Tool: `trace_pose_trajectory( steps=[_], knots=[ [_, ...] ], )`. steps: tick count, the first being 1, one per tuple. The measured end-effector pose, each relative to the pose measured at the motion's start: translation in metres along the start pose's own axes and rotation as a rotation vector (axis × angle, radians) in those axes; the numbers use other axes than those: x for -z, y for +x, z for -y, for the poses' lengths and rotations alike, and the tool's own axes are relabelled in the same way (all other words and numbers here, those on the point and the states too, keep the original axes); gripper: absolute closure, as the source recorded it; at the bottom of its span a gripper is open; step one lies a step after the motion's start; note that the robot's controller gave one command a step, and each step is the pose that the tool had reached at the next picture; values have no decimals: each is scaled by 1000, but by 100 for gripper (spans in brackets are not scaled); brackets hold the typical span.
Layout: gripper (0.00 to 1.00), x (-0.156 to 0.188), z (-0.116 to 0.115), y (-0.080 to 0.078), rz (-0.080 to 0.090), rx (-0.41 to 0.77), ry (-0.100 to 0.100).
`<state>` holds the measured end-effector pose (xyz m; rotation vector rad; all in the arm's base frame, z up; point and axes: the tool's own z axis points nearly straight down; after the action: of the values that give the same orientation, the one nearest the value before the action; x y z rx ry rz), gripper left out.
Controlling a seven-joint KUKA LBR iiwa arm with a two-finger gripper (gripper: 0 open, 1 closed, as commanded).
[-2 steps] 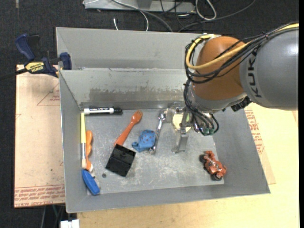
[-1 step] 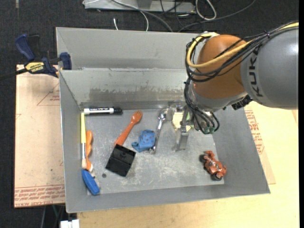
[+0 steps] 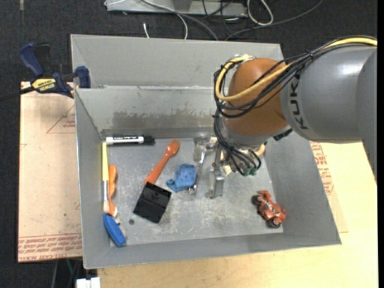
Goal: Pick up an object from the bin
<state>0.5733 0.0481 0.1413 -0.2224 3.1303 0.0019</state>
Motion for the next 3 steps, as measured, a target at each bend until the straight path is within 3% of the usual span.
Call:
trace_pose_trajectory(
  steps=[1, 2, 3],
  knots=[
    [0, 16, -55, -16, 8, 100, -2],
    [0, -2, -40, 2, -7, 141, 0],
    [0, -69, -37, 7, 11, 200, -1]
  ],
)
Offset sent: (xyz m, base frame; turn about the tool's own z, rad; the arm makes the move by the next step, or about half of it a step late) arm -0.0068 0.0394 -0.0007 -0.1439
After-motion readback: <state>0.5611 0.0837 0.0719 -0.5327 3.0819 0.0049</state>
